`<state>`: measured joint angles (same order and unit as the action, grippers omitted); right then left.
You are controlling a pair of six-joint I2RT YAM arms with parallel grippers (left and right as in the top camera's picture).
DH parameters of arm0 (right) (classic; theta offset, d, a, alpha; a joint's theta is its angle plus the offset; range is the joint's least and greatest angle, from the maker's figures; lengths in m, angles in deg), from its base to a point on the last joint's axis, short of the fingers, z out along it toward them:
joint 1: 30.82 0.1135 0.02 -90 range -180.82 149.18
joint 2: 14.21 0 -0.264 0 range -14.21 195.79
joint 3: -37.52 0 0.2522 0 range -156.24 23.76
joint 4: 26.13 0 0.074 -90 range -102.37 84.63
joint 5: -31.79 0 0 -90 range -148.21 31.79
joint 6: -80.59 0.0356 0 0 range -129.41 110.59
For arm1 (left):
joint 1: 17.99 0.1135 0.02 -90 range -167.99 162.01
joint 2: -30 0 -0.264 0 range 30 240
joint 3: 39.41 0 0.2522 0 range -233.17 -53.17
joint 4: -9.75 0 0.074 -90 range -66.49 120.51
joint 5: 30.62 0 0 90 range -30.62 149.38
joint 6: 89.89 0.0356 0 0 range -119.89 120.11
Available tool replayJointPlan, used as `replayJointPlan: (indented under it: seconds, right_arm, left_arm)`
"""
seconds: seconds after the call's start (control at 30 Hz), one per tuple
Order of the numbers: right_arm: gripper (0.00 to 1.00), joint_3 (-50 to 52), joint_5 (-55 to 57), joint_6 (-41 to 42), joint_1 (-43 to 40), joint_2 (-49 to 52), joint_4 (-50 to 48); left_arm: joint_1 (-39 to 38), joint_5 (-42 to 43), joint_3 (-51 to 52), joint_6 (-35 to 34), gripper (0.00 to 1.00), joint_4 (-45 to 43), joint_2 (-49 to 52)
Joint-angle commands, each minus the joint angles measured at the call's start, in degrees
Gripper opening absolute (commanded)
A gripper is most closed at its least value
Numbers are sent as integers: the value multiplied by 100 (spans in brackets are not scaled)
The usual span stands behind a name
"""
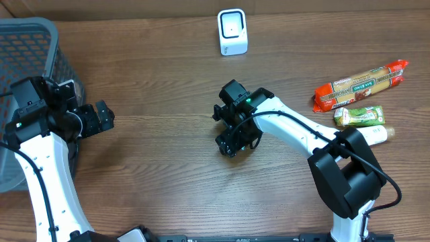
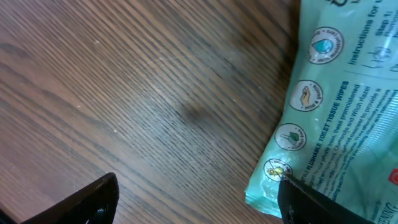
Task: Scan the item barcode
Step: 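Rotate the teal packet with the right gripper and set it down, then grasp the teal packet edge with the right gripper and lift slightly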
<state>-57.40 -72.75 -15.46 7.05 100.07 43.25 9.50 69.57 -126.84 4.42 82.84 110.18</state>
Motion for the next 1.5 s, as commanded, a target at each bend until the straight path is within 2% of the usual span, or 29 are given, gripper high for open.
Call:
replayJointPlan:
  seconds: [0.0,0.3,0.47,0.73,0.87,0.93,1.03,1.17,1.37,1.47]
  right_arm:
    - [83,48,151,-144,33,-101,2]
    - [86,127,1003,-151,-107,-101,118]
    - [86,122,955,-129,-540,-101,-50]
    - [85,42,173,-155,-1368,-103,-254]
    - [85,-365,-352,-485,-1585,-179,-46]
    - [88,-601,-295,-584,-1657,-221,-48]
    - [98,-813,-245,-1128,-1740,-221,-229]
    - [95,-804,-74,-1585,-1749,-55,-476]
    - [75,-804,-79,-1934,-1770,389,-522]
    - [75,-804,-142,-1937,-1810,461,-520]
  left_arm:
    - [-13,-31,-59,-111,100,0,33]
    - [-13,-31,-59,-111,100,0,33]
    - [-13,-31,-59,-111,99,-2,33]
    - [-13,-31,-59,-111,100,-2,33]
    - [-13,-31,-59,-111,100,0,33]
    - [-13,-31,-59,-111,100,0,33]
    - [-13,-31,-59,-111,100,-2,33]
    - [-13,-31,-59,-111,100,0,33]
    - [-13,-31,-59,-111,99,-2,33]
    - [-13,-31,-59,-111,100,-2,33]
